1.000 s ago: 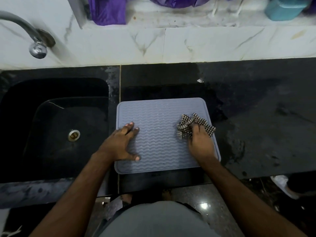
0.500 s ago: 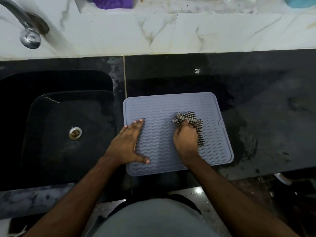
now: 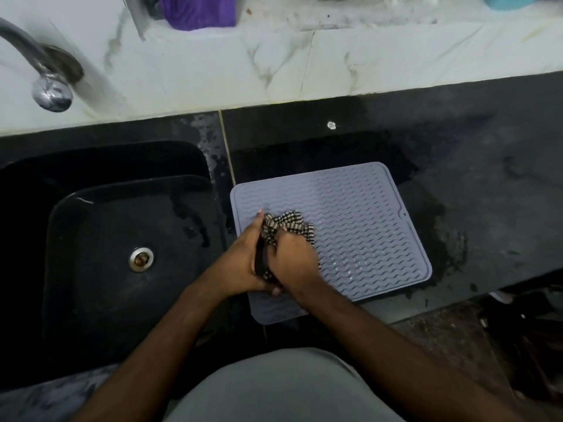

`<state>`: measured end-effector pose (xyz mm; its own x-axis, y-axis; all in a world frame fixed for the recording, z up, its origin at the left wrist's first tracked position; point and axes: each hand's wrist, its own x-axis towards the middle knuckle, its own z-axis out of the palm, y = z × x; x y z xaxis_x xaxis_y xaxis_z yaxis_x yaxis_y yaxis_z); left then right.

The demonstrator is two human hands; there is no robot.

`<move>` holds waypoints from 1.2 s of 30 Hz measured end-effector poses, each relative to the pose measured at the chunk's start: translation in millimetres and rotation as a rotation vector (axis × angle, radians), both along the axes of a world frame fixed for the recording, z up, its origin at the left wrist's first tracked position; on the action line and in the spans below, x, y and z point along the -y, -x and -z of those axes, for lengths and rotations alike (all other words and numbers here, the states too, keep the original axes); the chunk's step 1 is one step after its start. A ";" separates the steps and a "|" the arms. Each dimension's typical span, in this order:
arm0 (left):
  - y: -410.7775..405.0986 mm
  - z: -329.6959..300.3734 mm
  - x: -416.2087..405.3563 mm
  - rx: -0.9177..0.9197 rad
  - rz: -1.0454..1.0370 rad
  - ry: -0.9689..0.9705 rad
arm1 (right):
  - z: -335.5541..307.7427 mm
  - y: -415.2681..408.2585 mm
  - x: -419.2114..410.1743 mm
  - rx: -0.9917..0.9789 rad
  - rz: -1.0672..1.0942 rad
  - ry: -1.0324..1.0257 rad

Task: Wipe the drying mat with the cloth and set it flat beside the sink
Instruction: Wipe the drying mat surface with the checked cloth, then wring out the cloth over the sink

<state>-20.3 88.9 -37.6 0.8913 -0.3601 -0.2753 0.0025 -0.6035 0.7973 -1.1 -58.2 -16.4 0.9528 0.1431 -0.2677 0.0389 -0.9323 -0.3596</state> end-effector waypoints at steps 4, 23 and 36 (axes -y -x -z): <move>-4.0 5.7 -22.0 0.203 0.107 -0.308 | 4.1 8.0 6.3 0.058 -0.071 0.046; 3.9 -77.5 -73.0 0.082 -0.262 0.383 | -117.6 -17.6 -29.0 -0.308 -0.189 -0.582; 16.4 -174.8 -40.2 0.077 -1.069 0.902 | -169.6 -31.6 -32.2 0.538 -0.664 -0.505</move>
<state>-36.7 129.1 137.2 0.8452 0.4698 -0.2547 0.0688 0.3770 0.9237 30.5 -25.9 153.2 0.6146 0.6700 0.4165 0.7726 -0.4045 -0.4894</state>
